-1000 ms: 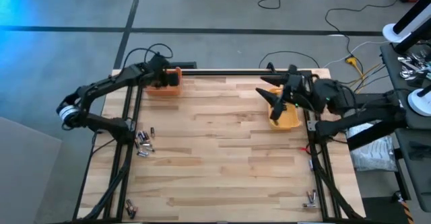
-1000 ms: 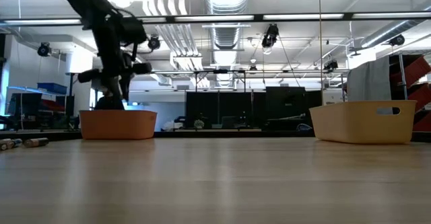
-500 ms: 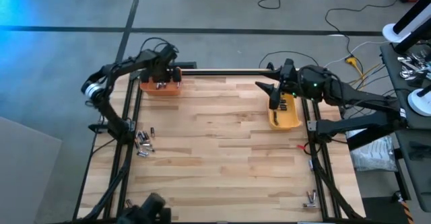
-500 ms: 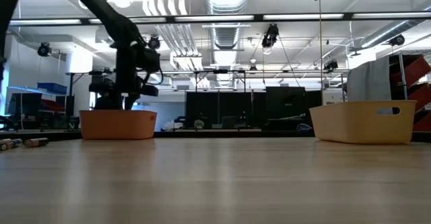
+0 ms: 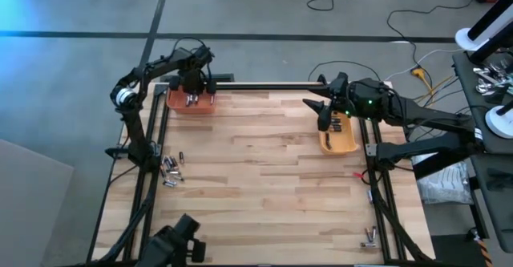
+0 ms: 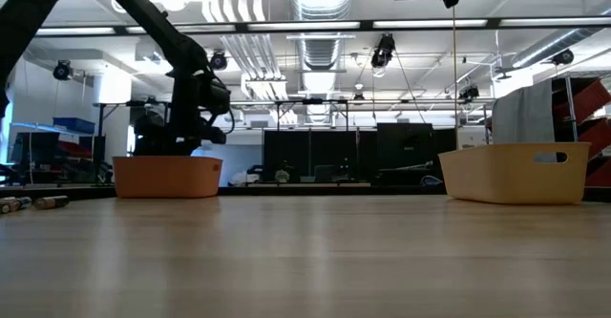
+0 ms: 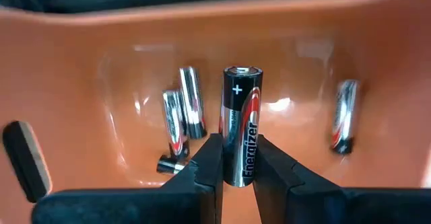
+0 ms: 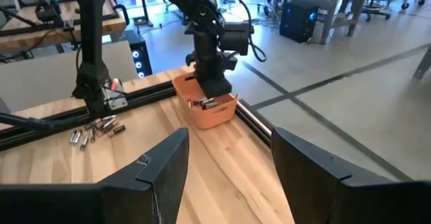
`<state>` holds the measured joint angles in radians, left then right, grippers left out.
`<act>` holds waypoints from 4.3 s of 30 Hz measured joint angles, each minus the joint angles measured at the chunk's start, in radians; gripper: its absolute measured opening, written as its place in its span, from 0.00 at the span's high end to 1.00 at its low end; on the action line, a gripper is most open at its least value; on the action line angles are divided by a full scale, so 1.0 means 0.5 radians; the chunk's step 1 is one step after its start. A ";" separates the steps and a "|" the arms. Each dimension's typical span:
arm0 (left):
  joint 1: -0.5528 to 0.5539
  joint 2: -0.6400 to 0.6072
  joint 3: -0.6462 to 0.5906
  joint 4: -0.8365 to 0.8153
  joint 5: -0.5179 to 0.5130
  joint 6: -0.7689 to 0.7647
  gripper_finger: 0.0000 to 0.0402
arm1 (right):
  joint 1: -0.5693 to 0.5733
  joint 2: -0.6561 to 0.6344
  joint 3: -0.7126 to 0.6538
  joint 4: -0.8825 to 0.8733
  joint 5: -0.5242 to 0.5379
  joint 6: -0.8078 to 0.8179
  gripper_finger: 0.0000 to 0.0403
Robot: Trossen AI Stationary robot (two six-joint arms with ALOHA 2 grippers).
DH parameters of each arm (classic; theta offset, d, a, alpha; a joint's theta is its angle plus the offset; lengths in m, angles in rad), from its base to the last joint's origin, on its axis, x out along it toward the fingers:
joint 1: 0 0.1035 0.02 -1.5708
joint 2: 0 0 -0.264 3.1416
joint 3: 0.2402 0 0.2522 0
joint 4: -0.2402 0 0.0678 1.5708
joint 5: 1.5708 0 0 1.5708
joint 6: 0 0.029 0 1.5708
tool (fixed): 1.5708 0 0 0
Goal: Sort batteries
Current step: Put the silver battery into the orange bin
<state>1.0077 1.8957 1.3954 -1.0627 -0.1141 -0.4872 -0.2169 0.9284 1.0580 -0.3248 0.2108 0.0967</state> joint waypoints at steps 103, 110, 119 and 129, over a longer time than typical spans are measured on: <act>-2.899 -1.049 -1.439 -0.014 0.306 -0.950 0.71 | 1.715 1.770 1.206 -0.120 0.980 0.848 0.87; -2.777 -1.044 -1.449 0.014 0.263 -0.529 0.71 | 1.687 1.760 1.278 -0.269 0.999 0.830 0.87; -2.722 -0.877 -1.471 0.109 0.361 -0.192 0.71 | 1.679 1.758 1.284 -0.271 0.997 0.850 0.87; -2.721 -0.560 -1.419 0.122 0.379 0.190 0.72 | 1.708 1.759 1.284 -0.305 0.959 0.974 0.87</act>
<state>-0.3527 1.6157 0.6857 -1.0017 0.0755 -0.3920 0.6369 1.8076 1.7000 -0.4771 0.6901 0.5838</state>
